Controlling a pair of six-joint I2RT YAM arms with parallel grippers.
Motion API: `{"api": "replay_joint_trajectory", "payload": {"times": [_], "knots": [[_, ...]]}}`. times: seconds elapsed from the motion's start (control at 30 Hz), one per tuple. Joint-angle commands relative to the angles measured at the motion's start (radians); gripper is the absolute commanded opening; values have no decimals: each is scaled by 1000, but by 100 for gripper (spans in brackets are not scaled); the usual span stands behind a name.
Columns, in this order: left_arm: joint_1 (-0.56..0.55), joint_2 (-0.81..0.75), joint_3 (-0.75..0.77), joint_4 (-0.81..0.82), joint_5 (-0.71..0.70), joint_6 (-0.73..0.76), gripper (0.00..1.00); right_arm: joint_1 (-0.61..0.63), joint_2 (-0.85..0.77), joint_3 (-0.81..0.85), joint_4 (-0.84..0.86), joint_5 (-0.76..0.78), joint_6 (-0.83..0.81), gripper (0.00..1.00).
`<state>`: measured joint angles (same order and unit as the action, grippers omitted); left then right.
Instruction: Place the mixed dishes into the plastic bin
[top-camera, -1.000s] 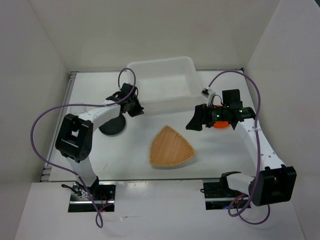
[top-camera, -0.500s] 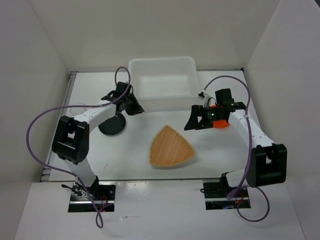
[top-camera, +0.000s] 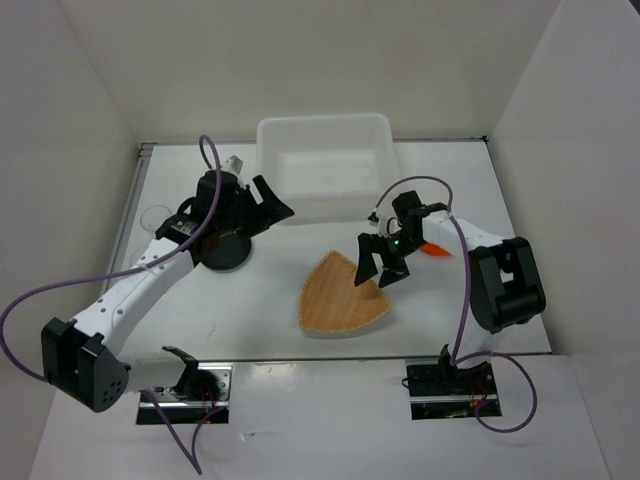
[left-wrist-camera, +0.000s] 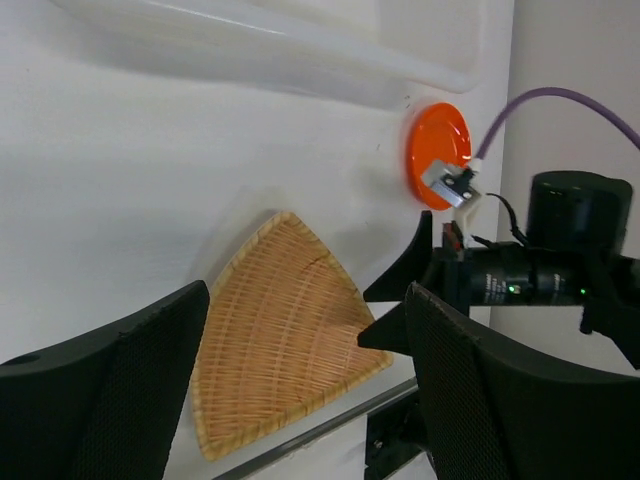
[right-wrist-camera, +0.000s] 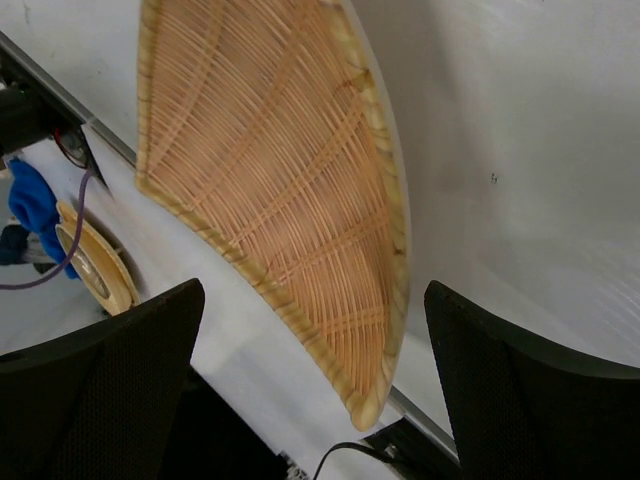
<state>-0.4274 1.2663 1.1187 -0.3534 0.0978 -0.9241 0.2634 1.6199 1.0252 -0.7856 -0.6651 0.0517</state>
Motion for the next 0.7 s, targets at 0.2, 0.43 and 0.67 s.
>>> {"api": "replay_joint_trajectory", "payload": {"times": [0.2,0.43,0.67], "knots": [[3,-211,-80,-124,-70,-73,88,74,124,-7,-17,-10,20,94],[13,-422,-155,-211,-99,-143,88,137,155,-16,6,-69,20,88],[22,-562,-174,-315,-130,-176,88,137,164,-47,59,-88,30,54]]}}
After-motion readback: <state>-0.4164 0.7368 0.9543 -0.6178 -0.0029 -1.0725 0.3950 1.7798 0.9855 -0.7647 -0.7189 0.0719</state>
